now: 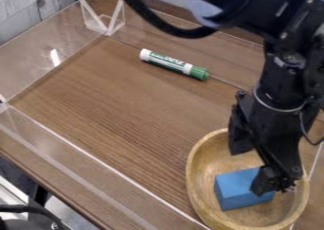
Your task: Remove the blue block from inside the brown bowl and put it on the table
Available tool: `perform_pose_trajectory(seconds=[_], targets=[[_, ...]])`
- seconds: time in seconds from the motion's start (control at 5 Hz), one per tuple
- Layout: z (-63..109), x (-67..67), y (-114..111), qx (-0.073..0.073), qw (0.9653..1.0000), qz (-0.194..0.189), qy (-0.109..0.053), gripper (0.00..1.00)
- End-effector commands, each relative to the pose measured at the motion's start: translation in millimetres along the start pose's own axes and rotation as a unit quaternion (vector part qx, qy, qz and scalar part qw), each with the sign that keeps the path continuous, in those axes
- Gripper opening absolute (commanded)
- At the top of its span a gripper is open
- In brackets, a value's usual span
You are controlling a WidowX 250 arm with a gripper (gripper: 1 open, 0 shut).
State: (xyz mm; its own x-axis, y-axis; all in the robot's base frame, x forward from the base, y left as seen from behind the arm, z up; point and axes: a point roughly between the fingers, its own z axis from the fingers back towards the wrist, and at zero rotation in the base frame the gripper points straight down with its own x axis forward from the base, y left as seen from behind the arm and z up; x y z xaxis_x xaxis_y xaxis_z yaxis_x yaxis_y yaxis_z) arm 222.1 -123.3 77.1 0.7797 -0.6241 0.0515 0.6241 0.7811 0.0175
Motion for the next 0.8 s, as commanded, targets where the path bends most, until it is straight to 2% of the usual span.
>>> perform_pose_trajectory(seconds=[0.0,0.4,0.6], targets=[[9.2,4.8,4.5,0.004,0.9998,-0.001,-0.022,1.0],[7.9,4.6,5.0,0.001,0.9997,-0.004,-0.024,1.0],[0.2,4.1,2.7,0.003,0.9996,-0.006,-0.027,1.0]])
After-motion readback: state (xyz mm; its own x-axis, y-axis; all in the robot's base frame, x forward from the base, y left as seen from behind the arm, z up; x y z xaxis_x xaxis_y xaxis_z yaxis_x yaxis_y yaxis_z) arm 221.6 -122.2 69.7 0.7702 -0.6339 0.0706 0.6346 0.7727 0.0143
